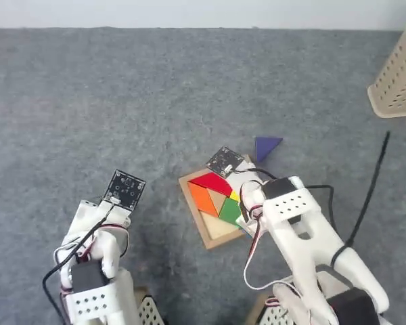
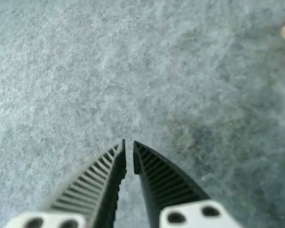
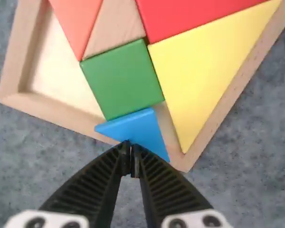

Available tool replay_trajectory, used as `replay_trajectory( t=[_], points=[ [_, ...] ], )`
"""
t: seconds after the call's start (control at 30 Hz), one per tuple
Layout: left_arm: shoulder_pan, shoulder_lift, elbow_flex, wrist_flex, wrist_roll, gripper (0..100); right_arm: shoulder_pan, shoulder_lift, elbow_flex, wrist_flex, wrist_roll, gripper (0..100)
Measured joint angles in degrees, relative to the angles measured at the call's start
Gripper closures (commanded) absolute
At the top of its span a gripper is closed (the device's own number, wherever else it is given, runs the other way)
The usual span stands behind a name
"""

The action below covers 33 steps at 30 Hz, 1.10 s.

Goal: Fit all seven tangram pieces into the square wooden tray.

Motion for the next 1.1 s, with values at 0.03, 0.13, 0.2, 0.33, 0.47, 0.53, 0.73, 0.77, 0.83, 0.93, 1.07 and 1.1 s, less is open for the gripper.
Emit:
replay_trajectory(
  t=[0.03,0.13,0.2,0.33,0.47,0.53,0.73,0.77,0.83,0.93,1.07,1.1],
  points=[
    [0.00,0.00,0.00,0.00,0.00,97,-0.26,0.00,0.00,-0.18,0.00,99.2],
    [0.00,0.00,0.00,0.00,0.00,97,-0.44,0.00,0.00,-0.53,0.00,99.1],
    [0.00,0.00,0.00,0.00,0.00,97,-0.44,0.00,0.00,-0.53,0.00,99.1],
    [0.00,0.00,0.00,0.00,0.00,97,-0.44,0.00,0.62,-1.58,0.00,99.1],
    [0.00,0.00,0.00,0.00,0.00,97,-0.70,0.62,0.88,-2.20,0.00,98.9],
    [0.00,0.00,0.00,0.00,0.00,97,-0.70,3.34,0.79,-3.52,0.00,98.9],
    [0.00,0.00,0.00,0.00,0.00,97,2.64,6.95,-2.73,-3.87,-2.73,99.1],
    [0.00,0.00,0.00,0.00,0.00,97,4.31,7.03,-3.16,-3.52,-3.60,99.1],
    [0.00,0.00,0.00,0.00,0.00,97,7.91,6.15,-3.52,-2.37,-5.19,99.1],
    [0.00,0.00,0.00,0.00,0.00,97,14.33,1.67,-3.52,0.09,-6.24,99.1],
    [0.00,0.00,0.00,0.00,-0.26,87,23.56,-5.80,-1.76,3.25,-6.33,99.1],
    [0.00,0.00,0.00,0.00,-0.79,83,25.49,-7.65,-0.09,3.34,-5.63,99.1]
  ],
)
